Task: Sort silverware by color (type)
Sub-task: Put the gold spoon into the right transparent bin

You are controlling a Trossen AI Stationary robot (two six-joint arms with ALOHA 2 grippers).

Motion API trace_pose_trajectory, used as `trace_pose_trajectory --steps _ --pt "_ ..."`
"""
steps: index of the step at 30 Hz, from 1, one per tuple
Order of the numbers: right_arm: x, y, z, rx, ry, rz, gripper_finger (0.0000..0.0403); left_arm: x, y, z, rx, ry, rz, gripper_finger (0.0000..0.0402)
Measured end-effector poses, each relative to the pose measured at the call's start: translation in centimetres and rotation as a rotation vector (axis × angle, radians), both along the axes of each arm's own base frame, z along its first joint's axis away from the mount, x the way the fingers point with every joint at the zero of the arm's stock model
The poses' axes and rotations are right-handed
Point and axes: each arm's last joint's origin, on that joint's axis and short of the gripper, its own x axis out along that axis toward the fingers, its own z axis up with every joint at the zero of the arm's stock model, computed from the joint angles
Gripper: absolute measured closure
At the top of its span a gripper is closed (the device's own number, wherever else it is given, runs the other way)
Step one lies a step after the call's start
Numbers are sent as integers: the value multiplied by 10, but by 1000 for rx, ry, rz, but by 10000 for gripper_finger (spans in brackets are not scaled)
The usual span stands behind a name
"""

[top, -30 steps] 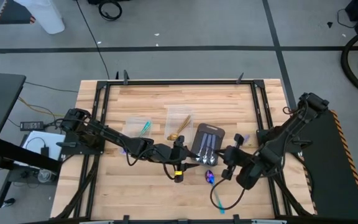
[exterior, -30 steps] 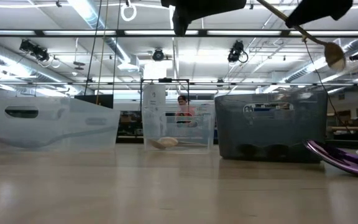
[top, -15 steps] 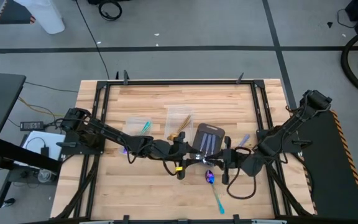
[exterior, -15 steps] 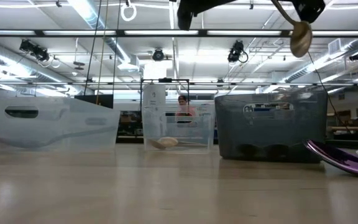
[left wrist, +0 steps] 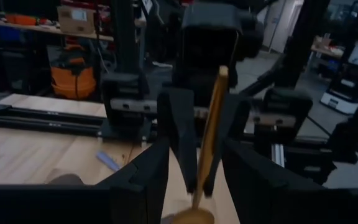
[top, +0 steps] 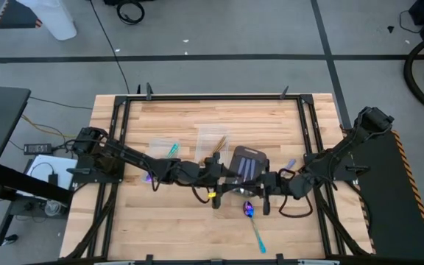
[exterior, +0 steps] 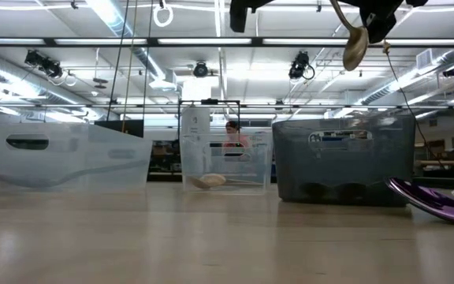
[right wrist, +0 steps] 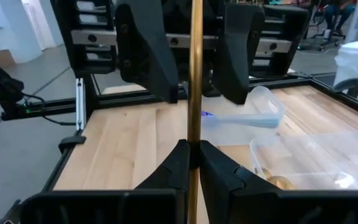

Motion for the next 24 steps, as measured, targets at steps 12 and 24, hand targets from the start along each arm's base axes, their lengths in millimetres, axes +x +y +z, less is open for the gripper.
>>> trace_pose_trajectory --steps 12,24 --pt "2 -1 4 -3 -40 -2 370 5 1 -1 2 -77 5 246" --pt "6 3 -3 -5 -32 -4 370 13 -5 -11 75 -178 3 263"
